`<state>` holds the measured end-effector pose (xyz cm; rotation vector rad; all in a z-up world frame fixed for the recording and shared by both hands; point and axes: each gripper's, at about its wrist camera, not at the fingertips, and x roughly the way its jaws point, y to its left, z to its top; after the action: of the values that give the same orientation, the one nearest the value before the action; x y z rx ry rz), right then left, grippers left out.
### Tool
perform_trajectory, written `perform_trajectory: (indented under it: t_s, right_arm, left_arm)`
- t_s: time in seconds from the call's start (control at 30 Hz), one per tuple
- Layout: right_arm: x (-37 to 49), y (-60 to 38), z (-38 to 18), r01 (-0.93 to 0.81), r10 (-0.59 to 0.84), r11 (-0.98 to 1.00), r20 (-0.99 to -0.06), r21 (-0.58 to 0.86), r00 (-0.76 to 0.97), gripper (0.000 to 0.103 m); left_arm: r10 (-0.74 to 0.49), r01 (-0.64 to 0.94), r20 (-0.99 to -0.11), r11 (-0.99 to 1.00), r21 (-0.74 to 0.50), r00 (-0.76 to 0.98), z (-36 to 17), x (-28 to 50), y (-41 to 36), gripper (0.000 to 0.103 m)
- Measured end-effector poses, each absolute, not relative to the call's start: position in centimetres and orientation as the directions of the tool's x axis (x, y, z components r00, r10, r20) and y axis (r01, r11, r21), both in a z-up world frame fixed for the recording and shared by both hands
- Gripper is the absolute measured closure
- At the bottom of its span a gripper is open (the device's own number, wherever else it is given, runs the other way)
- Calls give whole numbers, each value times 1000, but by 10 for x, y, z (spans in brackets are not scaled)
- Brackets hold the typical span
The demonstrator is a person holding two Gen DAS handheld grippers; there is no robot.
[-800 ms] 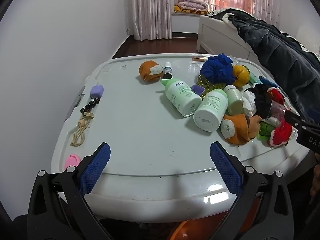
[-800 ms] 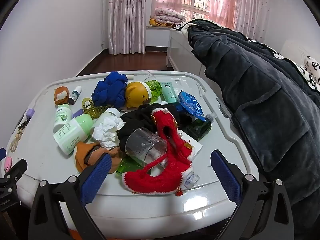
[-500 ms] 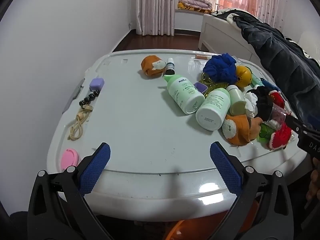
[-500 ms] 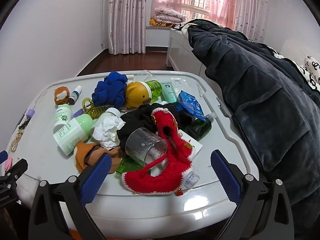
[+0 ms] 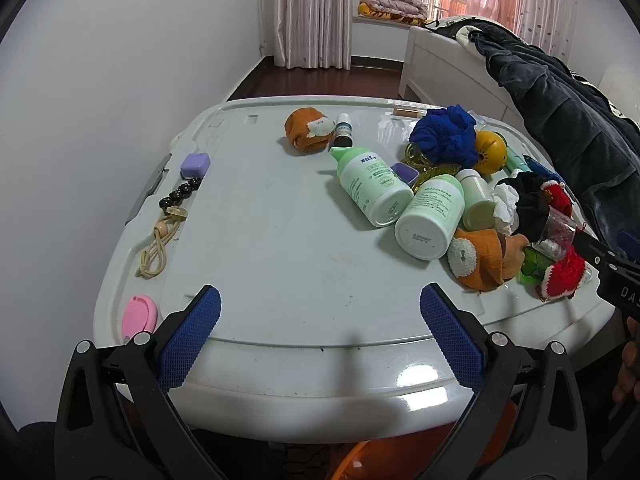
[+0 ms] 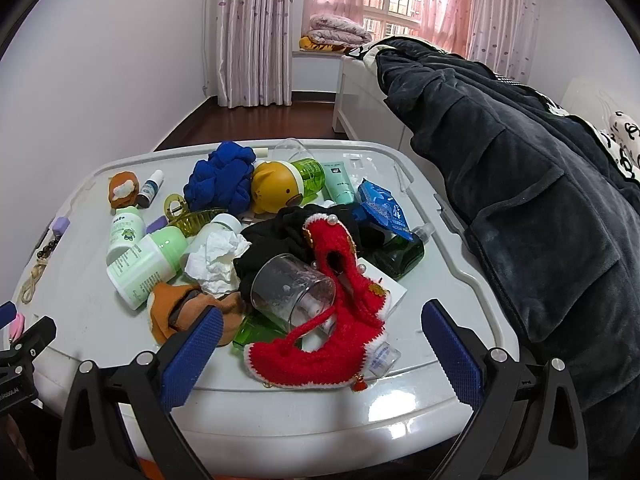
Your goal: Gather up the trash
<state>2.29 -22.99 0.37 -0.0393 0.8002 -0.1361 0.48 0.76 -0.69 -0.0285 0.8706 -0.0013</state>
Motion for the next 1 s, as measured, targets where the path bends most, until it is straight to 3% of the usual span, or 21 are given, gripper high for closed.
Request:
perform_trajectory:
  t_s: [1.0]
  right_arm:
    - [24,-227,-1,106,-139,990,-715,-91,685,5]
  left_arm:
    - [-6,-6,-776,1000,-12,631,-11,6,5,6]
